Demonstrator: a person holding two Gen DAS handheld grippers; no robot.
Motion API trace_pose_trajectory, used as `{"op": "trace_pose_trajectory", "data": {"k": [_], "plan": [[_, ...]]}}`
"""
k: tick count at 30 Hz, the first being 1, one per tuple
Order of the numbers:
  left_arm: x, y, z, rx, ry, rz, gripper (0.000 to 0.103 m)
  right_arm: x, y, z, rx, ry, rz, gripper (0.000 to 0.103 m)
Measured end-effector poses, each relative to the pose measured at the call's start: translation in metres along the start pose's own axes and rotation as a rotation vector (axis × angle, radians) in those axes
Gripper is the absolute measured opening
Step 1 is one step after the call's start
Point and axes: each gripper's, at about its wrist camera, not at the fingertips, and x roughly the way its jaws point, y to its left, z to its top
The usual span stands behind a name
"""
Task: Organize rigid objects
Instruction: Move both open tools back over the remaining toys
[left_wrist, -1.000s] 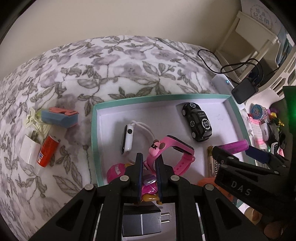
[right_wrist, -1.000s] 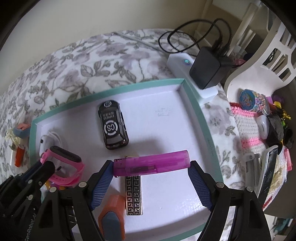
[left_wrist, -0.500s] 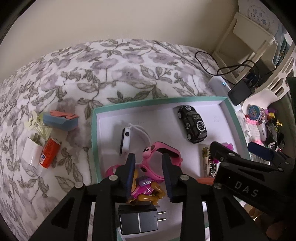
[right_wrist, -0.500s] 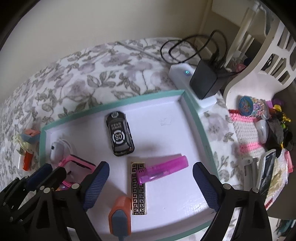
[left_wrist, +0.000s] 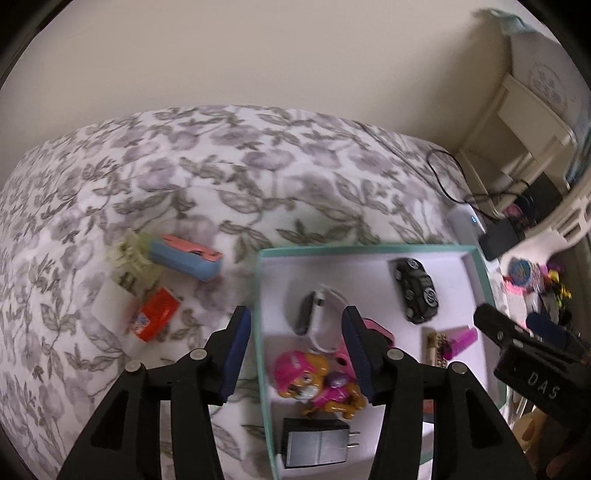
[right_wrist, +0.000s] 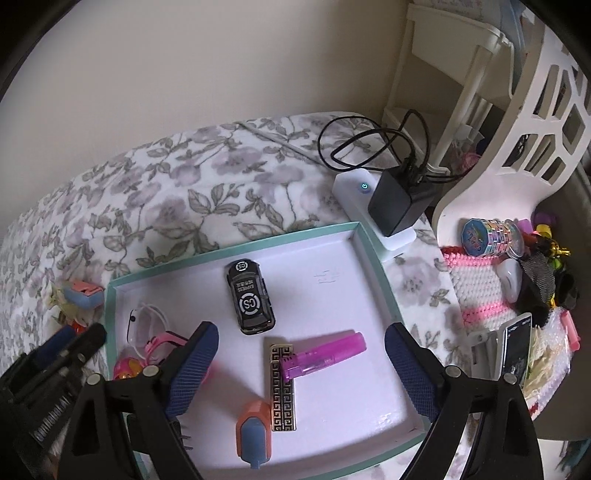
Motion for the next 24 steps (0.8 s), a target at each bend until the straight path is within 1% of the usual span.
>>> {"op": "trace_pose_trajectory", "data": {"k": [1, 2, 4, 6, 9, 10, 11, 13, 14, 17, 21, 24], "plan": [[-0.001, 0.004, 0.001, -0.012, -0.003, 0.009, 0.055, 0.001, 0.002, 0.000, -0.006, 0.003, -0.002, 0.093], [-0.002, 0.009, 0.002, -0.023, -0.009, 0.022, 0.059, 0.002, 0.004, -0.001, -0.011, 0.006, -0.003, 0.093], [-0.003, 0.016, 0.003, -0.043, -0.019, 0.047, 0.065, 0.005, 0.009, -0.002, -0.026, 0.013, -0.002, 0.093], [-0.004, 0.024, 0.004, -0.063, -0.024, 0.064, 0.066, 0.005, 0.014, -0.003, -0.035, 0.014, 0.002, 0.093], [-0.005, 0.037, 0.005, -0.101, -0.031, 0.088, 0.073, 0.005, 0.022, -0.005, -0.048, 0.010, 0.011, 0.093], [-0.006, 0.043, 0.006, -0.118, -0.036, 0.103, 0.080, 0.006, 0.024, -0.006, -0.053, 0.008, 0.015, 0.094], [-0.007, 0.047, 0.006, -0.128, -0.040, 0.113, 0.085, 0.006, 0.028, -0.006, -0.061, 0.006, 0.023, 0.098], [-0.009, 0.057, 0.006, -0.150, -0.052, 0.139, 0.089, 0.005, 0.034, -0.008, -0.066, -0.003, 0.042, 0.103], [-0.010, 0.061, 0.006, -0.160, -0.058, 0.151, 0.092, 0.005, 0.038, -0.008, -0.069, -0.009, 0.053, 0.103], [-0.014, 0.077, 0.006, -0.195, -0.080, 0.184, 0.093, 0.003, 0.051, -0.010, -0.090, -0.020, 0.080, 0.103], [-0.021, 0.101, 0.006, -0.251, -0.104, 0.217, 0.094, 0.001, 0.075, -0.013, -0.140, -0.027, 0.090, 0.103], [-0.026, 0.117, 0.006, -0.288, -0.111, 0.225, 0.100, 0.000, 0.090, -0.016, -0.166, -0.032, 0.106, 0.103]]}}
